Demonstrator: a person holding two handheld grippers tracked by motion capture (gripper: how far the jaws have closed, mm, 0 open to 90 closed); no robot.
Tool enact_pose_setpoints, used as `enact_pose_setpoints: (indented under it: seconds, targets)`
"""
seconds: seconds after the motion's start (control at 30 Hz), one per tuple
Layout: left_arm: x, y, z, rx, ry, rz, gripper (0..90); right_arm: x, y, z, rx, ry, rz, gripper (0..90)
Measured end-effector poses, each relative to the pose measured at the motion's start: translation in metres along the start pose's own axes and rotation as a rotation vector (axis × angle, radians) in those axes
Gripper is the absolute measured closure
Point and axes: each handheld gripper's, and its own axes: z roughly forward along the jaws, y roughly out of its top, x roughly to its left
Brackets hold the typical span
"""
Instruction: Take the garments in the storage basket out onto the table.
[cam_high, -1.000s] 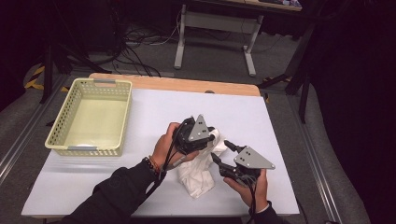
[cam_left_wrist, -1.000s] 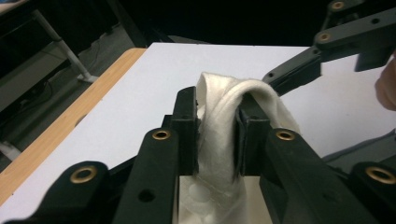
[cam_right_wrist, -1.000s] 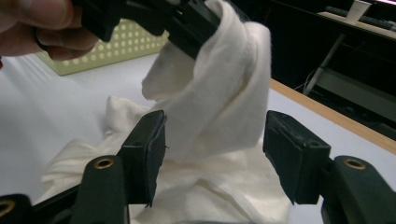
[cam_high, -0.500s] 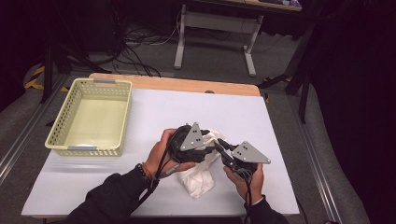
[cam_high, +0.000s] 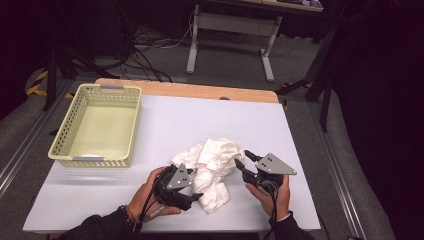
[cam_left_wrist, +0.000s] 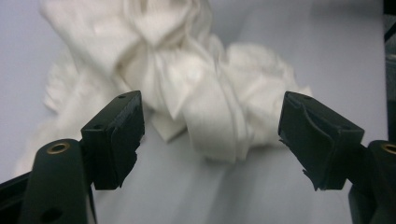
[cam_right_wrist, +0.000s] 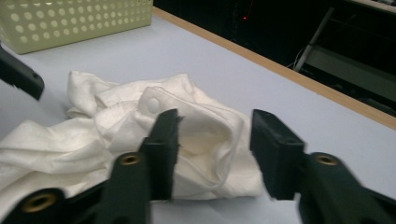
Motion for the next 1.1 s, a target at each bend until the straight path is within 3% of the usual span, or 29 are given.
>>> enact_pose_setpoints:
  seconds: [0.17, 0.27, 0.3, 0.33, 0.4, 0.47, 0.63, 0.73, 0.77, 0.93, 0.97, 1.0, 1.07, 1.1]
  targets:
    - [0.003, -0.004, 0.015, 0.060, -0.028, -0.042, 26.5, 0.004, 0.002, 0.008, -0.004, 0.048, -0.019, 38.1]
    - [0.004, -0.003, 0.025, 0.085, -0.039, -0.055, 31.6, 0.004, -0.002, 0.022, 0.035, 0.068, -0.025, 36.4]
    - [0.005, -0.003, 0.030, 0.104, -0.057, -0.063, 35.4, 0.003, -0.004, 0.025, 0.047, 0.070, -0.024, 39.3]
    - [0.004, -0.003, 0.030, 0.091, -0.060, -0.080, 38.2, 0.003, -0.006, 0.028, 0.057, 0.080, -0.026, 45.6]
    - [0.005, -0.002, 0.030, 0.100, -0.065, -0.064, 45.5, 0.003, -0.011, 0.030, 0.069, 0.116, -0.054, 53.5]
    - [0.006, -0.002, 0.029, 0.099, -0.080, -0.063, 55.8, 0.003, -0.014, 0.031, 0.093, 0.105, -0.071, 61.7]
    - [0.009, -0.003, 0.027, 0.080, -0.110, -0.074, 72.4, 0.004, -0.014, 0.026, 0.080, 0.105, -0.095, 80.3]
    - [0.016, -0.001, 0.016, 0.068, -0.077, -0.064, 74.6, 0.002, -0.014, 0.021, 0.072, 0.078, -0.093, 80.2]
    - [0.016, -0.001, 0.016, 0.068, -0.077, -0.064, 74.7, 0.001, -0.014, 0.020, 0.066, 0.076, -0.083, 75.9]
    - [0.024, 0.011, -0.026, 0.001, 0.048, -0.030, 75.1, -0.005, -0.015, 0.022, 0.068, 0.013, -0.012, 45.0]
    - [0.024, 0.011, -0.026, 0.001, 0.048, -0.030, 75.1, -0.005, -0.015, 0.022, 0.068, 0.013, -0.012, 45.0]
    - [0.023, 0.015, -0.040, -0.010, 0.093, 0.002, 75.0, -0.008, -0.017, 0.025, 0.073, 0.012, 0.025, 42.3]
    - [0.023, 0.017, -0.050, -0.017, 0.145, 0.024, 74.7, -0.009, -0.018, 0.028, 0.075, 0.016, 0.046, 42.4]
    - [0.023, 0.017, -0.050, -0.017, 0.145, 0.024, 74.2, -0.009, -0.019, 0.030, 0.078, 0.025, 0.058, 42.7]
